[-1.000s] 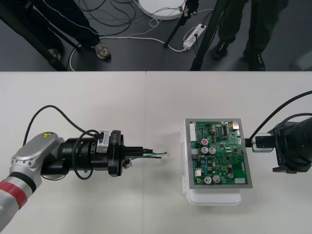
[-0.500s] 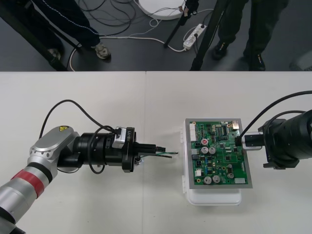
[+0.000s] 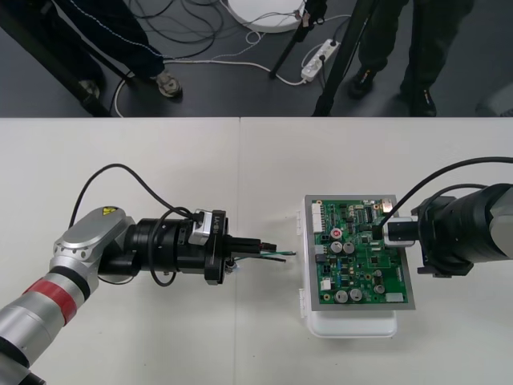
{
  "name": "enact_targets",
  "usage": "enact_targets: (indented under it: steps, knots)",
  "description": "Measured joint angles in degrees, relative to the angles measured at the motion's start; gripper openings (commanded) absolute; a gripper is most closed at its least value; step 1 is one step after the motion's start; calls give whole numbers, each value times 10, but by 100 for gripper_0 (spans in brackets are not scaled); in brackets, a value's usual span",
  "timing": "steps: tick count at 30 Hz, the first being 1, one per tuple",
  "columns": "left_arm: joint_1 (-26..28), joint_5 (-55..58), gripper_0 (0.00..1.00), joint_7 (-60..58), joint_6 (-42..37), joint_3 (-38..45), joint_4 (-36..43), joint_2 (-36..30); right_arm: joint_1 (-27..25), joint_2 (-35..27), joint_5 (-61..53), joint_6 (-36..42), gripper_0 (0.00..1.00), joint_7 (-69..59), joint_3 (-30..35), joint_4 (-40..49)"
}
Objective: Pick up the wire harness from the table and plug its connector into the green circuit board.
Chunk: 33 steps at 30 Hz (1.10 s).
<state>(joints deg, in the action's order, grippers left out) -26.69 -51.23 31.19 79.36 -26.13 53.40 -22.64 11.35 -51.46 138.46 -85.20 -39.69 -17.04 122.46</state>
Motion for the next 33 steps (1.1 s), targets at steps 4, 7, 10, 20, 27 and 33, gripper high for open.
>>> enact_targets:
  steps: [4,7,10,20,27,33]
  knots:
    - [0,0,0,0,0,0,1,2,0,13,8,-1,100,0,-1,0]
    - [6,0,0,0,-1,0,13,3,0,22,16,-2,100,0,-1,0]
    - [20,-2,0,0,-7,0,41,3,0,31,20,-7,100,-9,-1,0]
    - [51,-20,0,0,-43,0,89,4,0,38,20,-9,100,-28,-1,0]
    - [54,-30,0,0,-61,0,90,17,0,39,20,-9,100,-28,-3,0]
    - [54,-33,0,0,-75,0,90,35,0,39,20,-10,100,-28,-4,0]
